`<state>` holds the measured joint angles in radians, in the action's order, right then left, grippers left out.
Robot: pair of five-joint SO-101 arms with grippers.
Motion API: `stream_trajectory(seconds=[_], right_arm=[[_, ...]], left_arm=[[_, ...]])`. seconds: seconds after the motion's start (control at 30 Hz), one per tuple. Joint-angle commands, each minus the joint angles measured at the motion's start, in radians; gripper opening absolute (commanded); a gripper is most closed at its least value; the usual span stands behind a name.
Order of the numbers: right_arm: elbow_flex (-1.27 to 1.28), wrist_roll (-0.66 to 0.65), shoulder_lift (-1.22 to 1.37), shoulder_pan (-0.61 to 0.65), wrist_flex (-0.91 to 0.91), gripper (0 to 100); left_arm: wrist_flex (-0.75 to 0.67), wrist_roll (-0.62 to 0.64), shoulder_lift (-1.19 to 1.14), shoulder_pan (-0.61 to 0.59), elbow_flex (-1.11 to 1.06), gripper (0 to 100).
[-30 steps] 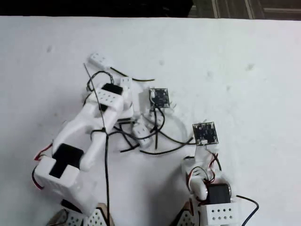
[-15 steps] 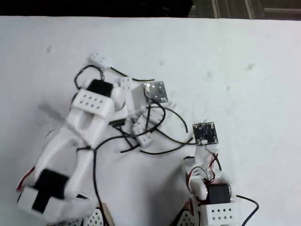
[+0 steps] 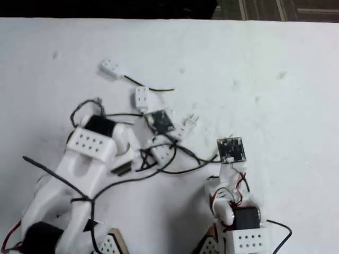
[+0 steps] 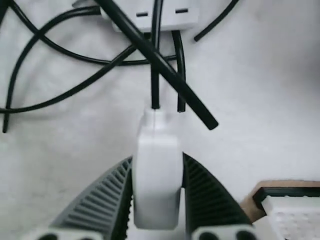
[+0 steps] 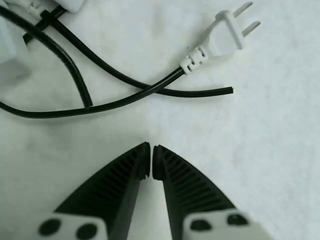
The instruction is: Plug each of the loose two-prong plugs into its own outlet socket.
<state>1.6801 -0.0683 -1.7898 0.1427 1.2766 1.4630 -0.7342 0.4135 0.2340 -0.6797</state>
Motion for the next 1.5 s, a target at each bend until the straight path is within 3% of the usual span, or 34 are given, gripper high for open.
stream_trajectory(seconds=[0.0, 0.1, 0.37, 1.03, 1.47], right_arm=[[0.011, 0.006, -0.01, -0.012, -0.01, 1.8], [0.011, 0.006, -0.01, -0.012, -0.01, 1.8], [0.011, 0.006, -0.01, -0.012, -0.01, 1.8], [0.011, 0.005, -0.01, -0.012, -0.01, 1.8], [0.011, 0.005, -0.01, -0.013, -0.01, 1.8]], left_arm=[[-0.126, 0.04, 0.097, -0.027, -0.15, 3], [-0.183, 0.04, 0.116, -0.033, -0.227, 5], [-0.288, 0.178, 0.116, -0.202, -0.249, 29], [-0.523, 0.123, 0.104, -0.334, -0.256, 29], [-0.479, 0.129, 0.148, -0.358, -0.192, 28]])
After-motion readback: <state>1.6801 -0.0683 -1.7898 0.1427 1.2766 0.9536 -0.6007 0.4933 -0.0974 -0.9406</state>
